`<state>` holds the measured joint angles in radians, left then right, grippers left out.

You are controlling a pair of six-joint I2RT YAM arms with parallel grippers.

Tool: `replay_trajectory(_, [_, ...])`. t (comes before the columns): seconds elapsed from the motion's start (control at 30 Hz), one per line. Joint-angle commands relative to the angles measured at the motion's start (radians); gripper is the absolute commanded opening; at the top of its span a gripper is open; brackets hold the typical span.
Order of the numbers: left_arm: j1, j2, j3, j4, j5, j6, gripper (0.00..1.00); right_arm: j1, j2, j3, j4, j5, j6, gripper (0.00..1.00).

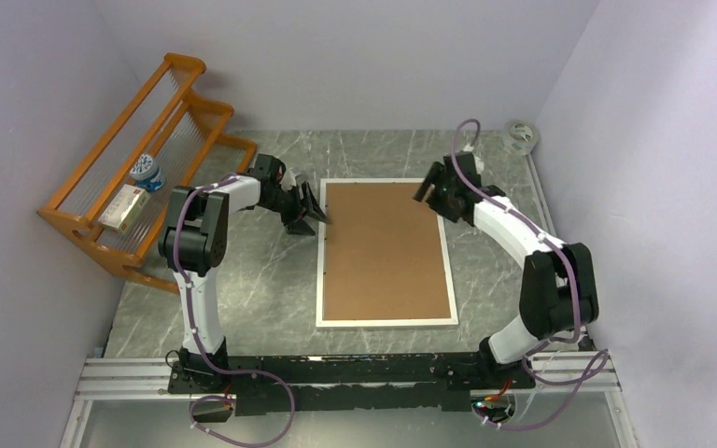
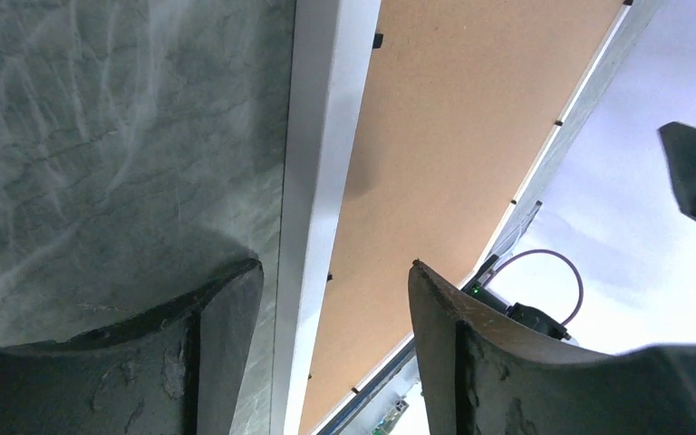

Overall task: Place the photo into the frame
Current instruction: Install the photo frame at the center of the board, then adjust the photo frame at the center of the board.

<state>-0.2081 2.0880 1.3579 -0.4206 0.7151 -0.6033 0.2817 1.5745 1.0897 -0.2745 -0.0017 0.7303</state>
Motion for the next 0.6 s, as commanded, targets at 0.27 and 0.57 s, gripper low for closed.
replay_trajectory(0.27, [0.006,0.071,0.135,-0.107,-0.089,0.066,0.7,-0.103,-0.167,-0.261,-0.277,0.102,0.003,0.84])
replay_trajectory(0.57, [0.003,0.167,0.209,-0.102,-0.052,0.057,0.68,-0.104,-0.227,-0.401,-0.206,-0.089,-0.022,0.84])
